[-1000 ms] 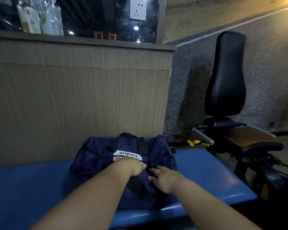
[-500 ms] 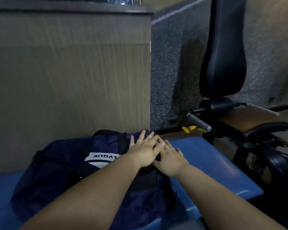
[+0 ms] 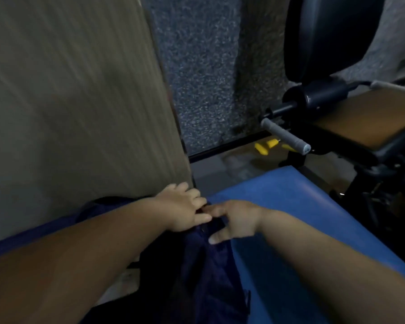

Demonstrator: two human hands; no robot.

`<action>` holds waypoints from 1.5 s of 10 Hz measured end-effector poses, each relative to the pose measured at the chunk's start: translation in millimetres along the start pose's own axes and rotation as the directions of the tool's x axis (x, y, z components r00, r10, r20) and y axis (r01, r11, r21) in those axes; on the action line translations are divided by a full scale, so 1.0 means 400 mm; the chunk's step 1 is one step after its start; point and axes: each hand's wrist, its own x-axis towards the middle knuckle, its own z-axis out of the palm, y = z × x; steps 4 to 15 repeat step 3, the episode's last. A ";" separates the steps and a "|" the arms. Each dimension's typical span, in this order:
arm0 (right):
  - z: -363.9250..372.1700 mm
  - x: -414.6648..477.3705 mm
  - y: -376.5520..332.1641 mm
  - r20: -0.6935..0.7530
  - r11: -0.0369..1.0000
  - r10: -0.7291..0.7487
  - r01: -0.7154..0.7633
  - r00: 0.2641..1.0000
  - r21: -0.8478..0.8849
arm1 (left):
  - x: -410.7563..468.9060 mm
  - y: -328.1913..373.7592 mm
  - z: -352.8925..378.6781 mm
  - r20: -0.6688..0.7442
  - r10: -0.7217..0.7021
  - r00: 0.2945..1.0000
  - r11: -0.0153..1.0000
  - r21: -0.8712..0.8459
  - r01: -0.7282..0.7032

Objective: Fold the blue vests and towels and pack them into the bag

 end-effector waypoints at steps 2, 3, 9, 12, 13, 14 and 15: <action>0.033 -0.061 -0.056 0.130 0.992 0.078 -0.065 0.988 -0.106 | 0.011 0.000 0.002 0.242 -0.092 0.966 0.945 -0.283 0.161; -0.042 -0.101 -0.099 0.035 0.956 0.210 -0.198 0.977 -0.218 | 0.008 0.035 -0.112 0.256 -0.150 0.955 0.900 -0.363 0.239; -0.042 -0.101 -0.099 0.035 0.956 0.210 -0.198 0.977 -0.218 | 0.008 0.035 -0.112 0.256 -0.150 0.955 0.900 -0.363 0.239; -0.042 -0.101 -0.099 0.035 0.956 0.210 -0.198 0.977 -0.218 | 0.008 0.035 -0.112 0.256 -0.150 0.955 0.900 -0.363 0.239; -0.042 -0.101 -0.099 0.035 0.956 0.210 -0.198 0.977 -0.218 | 0.008 0.035 -0.112 0.256 -0.150 0.955 0.900 -0.363 0.239; -0.042 -0.101 -0.099 0.035 0.956 0.210 -0.198 0.977 -0.218 | 0.008 0.035 -0.112 0.256 -0.150 0.955 0.900 -0.363 0.239; -0.042 -0.101 -0.099 0.035 0.956 0.210 -0.198 0.977 -0.218 | 0.008 0.035 -0.112 0.256 -0.150 0.955 0.900 -0.363 0.239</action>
